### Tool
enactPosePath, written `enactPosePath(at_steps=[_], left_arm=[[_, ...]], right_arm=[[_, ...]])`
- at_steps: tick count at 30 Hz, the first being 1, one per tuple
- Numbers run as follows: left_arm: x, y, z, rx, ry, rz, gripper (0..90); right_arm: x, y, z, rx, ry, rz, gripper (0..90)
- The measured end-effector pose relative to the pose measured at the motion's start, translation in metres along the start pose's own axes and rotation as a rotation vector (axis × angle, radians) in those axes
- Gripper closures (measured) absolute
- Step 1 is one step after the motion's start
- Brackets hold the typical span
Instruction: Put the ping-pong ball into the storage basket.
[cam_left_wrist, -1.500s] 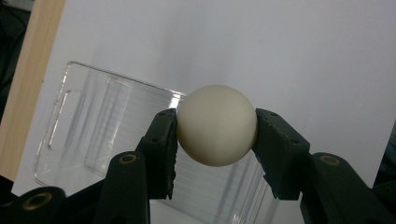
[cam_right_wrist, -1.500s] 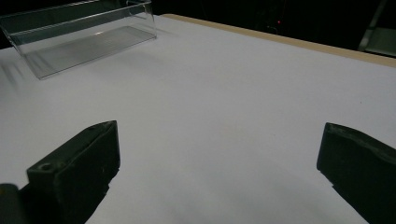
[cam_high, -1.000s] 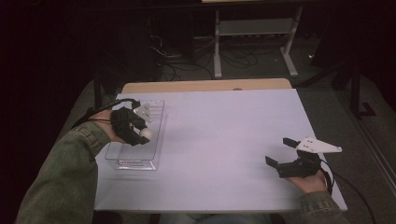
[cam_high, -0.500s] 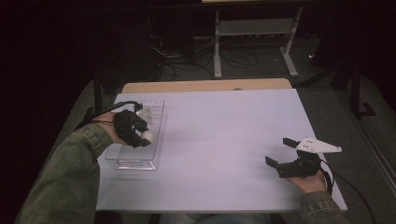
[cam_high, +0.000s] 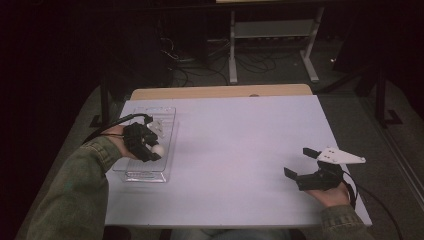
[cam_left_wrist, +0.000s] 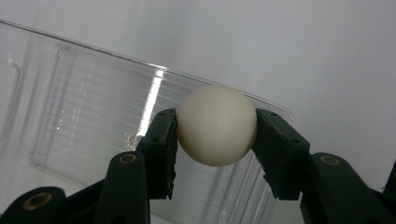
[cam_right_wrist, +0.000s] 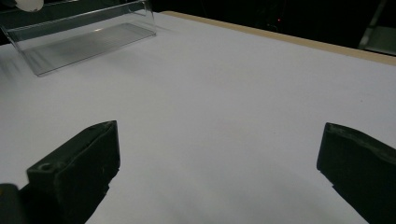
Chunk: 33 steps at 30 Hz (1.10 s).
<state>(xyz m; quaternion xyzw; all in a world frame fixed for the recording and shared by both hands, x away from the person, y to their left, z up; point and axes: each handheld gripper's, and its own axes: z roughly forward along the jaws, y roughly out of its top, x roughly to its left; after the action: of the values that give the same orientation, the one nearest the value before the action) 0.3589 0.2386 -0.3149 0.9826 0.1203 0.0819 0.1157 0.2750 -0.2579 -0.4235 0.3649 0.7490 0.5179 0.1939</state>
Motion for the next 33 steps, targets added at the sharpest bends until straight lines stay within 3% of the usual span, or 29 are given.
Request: enactPosePath(at_steps=[5,13,33], left_arm=[[0.001,-0.002,0.007,0.005,-0.008,-0.008,50.7],[-0.001,0.003,0.021,0.062,-0.024,0.017,50.7],[0.001,-0.002,0.036,0.084,-0.047,0.004,50.7]], right_arm=[[0.000,0.000,0.000,0.003,0.000,0.001,0.0],[-0.001,0.000,0.000,0.002,0.001,0.003,0.0],[0.000,-0.001,0.001,0.006,0.002,0.004,0.0]])
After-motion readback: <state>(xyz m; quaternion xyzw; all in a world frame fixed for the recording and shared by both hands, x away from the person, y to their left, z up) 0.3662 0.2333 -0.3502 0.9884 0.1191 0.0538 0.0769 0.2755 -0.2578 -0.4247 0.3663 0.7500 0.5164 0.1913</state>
